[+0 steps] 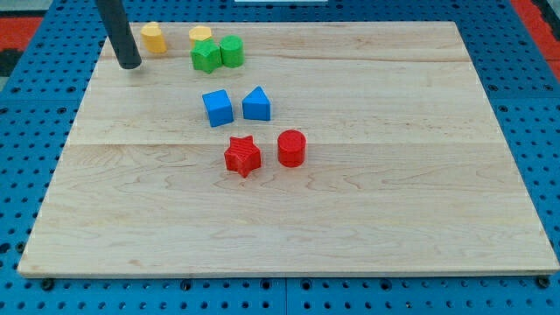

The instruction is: Move the green blocks to the top center of the board

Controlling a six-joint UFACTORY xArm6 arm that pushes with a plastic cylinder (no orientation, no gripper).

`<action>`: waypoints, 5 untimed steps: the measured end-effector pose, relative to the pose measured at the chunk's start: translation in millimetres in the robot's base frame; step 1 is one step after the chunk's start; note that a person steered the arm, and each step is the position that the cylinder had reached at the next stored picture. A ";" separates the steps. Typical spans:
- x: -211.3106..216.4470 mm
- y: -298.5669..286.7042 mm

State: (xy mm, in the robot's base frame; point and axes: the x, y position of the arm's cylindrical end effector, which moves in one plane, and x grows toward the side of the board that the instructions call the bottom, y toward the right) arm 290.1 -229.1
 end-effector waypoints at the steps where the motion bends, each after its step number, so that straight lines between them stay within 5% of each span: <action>1: 0.0 -22.1; 3: 3.0 31.8; 5: 2.8 159.6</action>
State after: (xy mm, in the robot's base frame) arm 292.9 -69.5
